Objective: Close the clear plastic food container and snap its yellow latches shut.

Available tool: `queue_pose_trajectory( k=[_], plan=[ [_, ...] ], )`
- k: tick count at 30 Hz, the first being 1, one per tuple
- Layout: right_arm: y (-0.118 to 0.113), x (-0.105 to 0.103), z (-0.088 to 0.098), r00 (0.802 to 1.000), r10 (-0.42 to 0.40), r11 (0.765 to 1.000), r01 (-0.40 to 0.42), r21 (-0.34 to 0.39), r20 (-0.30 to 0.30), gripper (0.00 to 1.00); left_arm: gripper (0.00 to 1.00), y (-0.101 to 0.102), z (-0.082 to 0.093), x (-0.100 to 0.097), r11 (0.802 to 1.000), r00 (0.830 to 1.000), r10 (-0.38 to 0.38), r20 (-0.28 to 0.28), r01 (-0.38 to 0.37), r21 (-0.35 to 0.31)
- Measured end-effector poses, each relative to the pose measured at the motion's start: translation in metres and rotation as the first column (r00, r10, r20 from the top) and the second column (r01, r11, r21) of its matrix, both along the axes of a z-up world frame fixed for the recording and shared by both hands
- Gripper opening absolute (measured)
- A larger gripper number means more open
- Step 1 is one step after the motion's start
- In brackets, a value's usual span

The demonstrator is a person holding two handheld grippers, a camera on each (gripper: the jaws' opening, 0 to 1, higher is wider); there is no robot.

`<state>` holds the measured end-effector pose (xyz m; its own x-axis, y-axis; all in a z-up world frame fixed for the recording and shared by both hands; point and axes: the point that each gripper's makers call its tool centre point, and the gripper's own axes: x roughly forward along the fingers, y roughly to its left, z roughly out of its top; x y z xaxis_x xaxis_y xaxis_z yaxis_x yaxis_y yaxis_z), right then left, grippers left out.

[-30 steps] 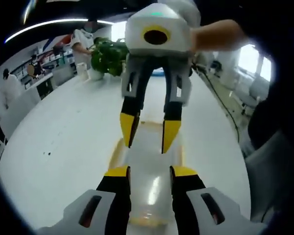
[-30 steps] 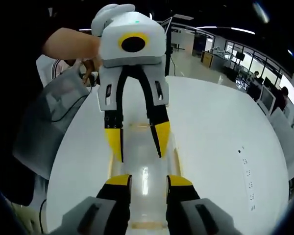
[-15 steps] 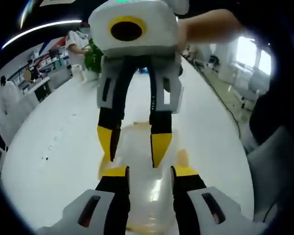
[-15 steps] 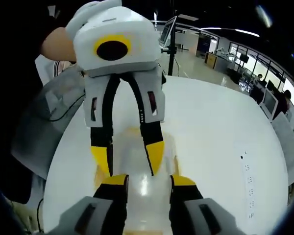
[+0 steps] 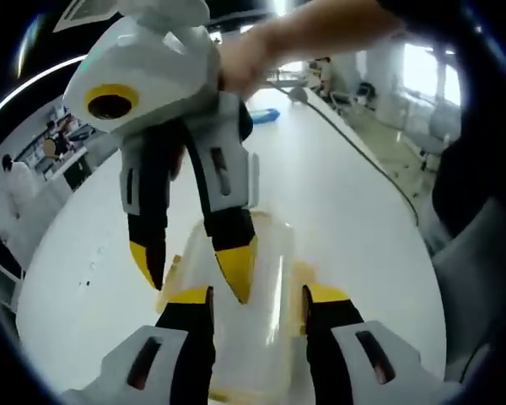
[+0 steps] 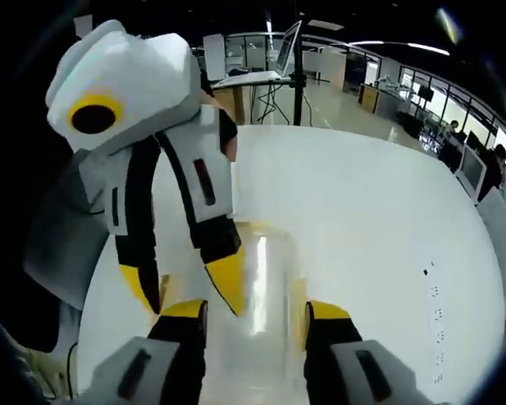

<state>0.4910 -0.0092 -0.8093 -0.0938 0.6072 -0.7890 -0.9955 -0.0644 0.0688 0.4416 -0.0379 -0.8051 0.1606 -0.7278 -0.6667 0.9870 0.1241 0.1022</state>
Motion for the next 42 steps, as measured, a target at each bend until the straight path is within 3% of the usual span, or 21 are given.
queue_pose_trajectory(
  k=[2,3,5,6,9,10,12,15,21,27,28,31,35,41,42],
  plan=[
    [-0.003,0.000,-0.005,1.000,0.009,1.000,-0.009,-0.025,-0.013,0.49,0.40,0.005,-0.006,0.001,0.999,0.999,-0.003,0.042,0.001,0.047],
    [-0.004,0.001,-0.006,1.000,0.010,1.000,-0.011,-0.029,-0.015,0.49,0.40,0.002,-0.003,0.002,1.000,0.997,-0.017,0.077,0.015,0.021],
    [-0.004,0.000,-0.007,0.999,0.001,1.000,-0.003,-0.031,-0.041,0.51,0.42,0.004,-0.006,0.002,0.999,0.996,0.007,0.087,-0.011,0.039],
    [-0.005,0.000,-0.007,0.998,0.001,0.999,-0.003,-0.033,-0.059,0.51,0.42,0.004,-0.007,0.004,0.999,0.993,0.007,0.118,-0.013,0.051],
    [-0.006,-0.003,-0.009,0.993,-0.013,0.999,0.008,-0.045,-0.120,0.49,0.45,0.003,-0.012,0.005,0.997,0.979,-0.012,0.202,-0.005,0.081],
    [-0.006,0.000,-0.009,0.994,-0.011,0.999,0.006,-0.046,-0.109,0.50,0.46,0.004,-0.014,0.006,0.995,0.968,-0.035,0.249,0.010,0.099],
    [-0.006,-0.001,-0.009,0.993,-0.008,0.999,0.002,-0.054,-0.121,0.49,0.47,0.002,-0.016,0.004,0.996,0.965,-0.033,0.261,0.009,0.091],
    [-0.008,-0.005,-0.011,0.988,-0.010,0.996,-0.004,-0.088,-0.156,0.49,0.48,-0.001,-0.019,0.005,0.993,0.944,-0.061,0.324,0.025,0.115],
    [-0.006,-0.009,-0.016,0.976,-0.009,0.986,-0.026,-0.162,-0.216,0.50,0.46,-0.003,-0.018,0.002,0.995,0.947,-0.060,0.316,0.030,0.099],
    [-0.005,-0.011,-0.017,0.973,-0.017,0.980,-0.029,-0.199,-0.228,0.50,0.43,-0.003,-0.019,0.003,0.994,0.945,-0.065,0.322,0.032,0.104],
    [-0.006,-0.007,-0.017,0.975,-0.038,0.978,-0.009,-0.208,-0.217,0.50,0.42,-0.004,-0.019,0.007,0.993,0.936,-0.062,0.347,0.024,0.112],
    [-0.004,-0.015,-0.020,0.968,-0.028,0.979,-0.024,-0.204,-0.249,0.50,0.42,-0.002,-0.018,0.007,0.994,0.937,-0.058,0.344,0.022,0.110],
    [-0.005,-0.012,-0.023,0.969,-0.017,0.972,-0.042,-0.230,-0.247,0.50,0.42,-0.002,-0.018,0.004,0.994,0.939,-0.064,0.338,0.030,0.104],
    [-0.008,-0.010,-0.023,0.964,-0.014,0.976,-0.045,-0.215,-0.266,0.51,0.45,-0.003,-0.017,0.002,0.992,0.937,-0.093,0.338,0.059,0.108],
    [-0.002,-0.010,-0.020,0.966,0.038,0.982,-0.084,-0.171,-0.255,0.52,0.45,-0.003,-0.017,0.001,0.991,0.935,-0.105,0.338,0.069,0.115]
  ],
)
